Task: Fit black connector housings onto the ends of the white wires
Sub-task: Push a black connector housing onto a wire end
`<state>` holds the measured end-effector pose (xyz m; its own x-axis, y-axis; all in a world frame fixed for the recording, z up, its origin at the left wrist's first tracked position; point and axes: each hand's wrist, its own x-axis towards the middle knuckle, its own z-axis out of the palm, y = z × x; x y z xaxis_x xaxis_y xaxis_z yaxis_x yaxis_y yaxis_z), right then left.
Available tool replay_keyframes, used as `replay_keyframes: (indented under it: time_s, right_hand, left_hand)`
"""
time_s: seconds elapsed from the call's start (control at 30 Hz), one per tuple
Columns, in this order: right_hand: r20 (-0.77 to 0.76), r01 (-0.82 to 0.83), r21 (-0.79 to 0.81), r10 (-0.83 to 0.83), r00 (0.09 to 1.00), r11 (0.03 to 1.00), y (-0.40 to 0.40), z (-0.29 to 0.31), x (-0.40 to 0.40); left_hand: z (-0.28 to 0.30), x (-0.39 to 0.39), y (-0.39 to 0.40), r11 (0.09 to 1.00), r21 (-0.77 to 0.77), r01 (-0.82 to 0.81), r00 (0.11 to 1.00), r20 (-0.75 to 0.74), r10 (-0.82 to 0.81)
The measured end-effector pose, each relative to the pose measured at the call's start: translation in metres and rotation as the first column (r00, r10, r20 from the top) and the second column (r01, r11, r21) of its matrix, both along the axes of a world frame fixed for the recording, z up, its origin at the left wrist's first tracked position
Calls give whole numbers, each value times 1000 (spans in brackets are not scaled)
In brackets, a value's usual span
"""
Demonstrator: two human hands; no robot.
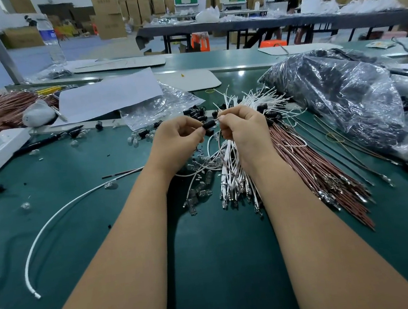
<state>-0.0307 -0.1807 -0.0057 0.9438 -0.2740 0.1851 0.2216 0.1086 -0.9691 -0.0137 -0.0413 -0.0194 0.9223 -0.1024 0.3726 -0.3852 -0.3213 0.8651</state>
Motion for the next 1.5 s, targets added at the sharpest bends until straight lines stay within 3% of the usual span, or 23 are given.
replay_keyframes:
  time_s: [0.3,0.5,0.7,0.97,1.2,1.37,1.5]
  right_hand:
    - [5,-39,-52,39,999,998,-3,-2,2]
    - [54,-4,-27,5,999,1000,-1,-3,1]
    - [3,-14,60,14,1000,998,-2,-2,0]
    - [-2,-50,-102,50,999,994,-3,0,-5]
    - [-11,76,-236,-81,997,969,1,-5,0]
    - [8,93,-208,-94,996,974,2,-6,2]
    - [-18,-13,-107,11,1000,994,-1,-5,-2]
  left_hand:
    - [0,0,0,999,-15,-34,995,90,35]
    - [-2,1,-4,997,-35,-65,991,111,68]
    - [3,-1,-4,998,-66,-23,995,97,29]
    - [2,-1,-2,999,-54,-4,997,80,8]
    - [0,-2,-5,998,-10,-55,987,154,56]
    - [1,-2,-3,994,-99,-35,993,109,46]
    - [2,-1,-2,987,-161,-6,998,61,16]
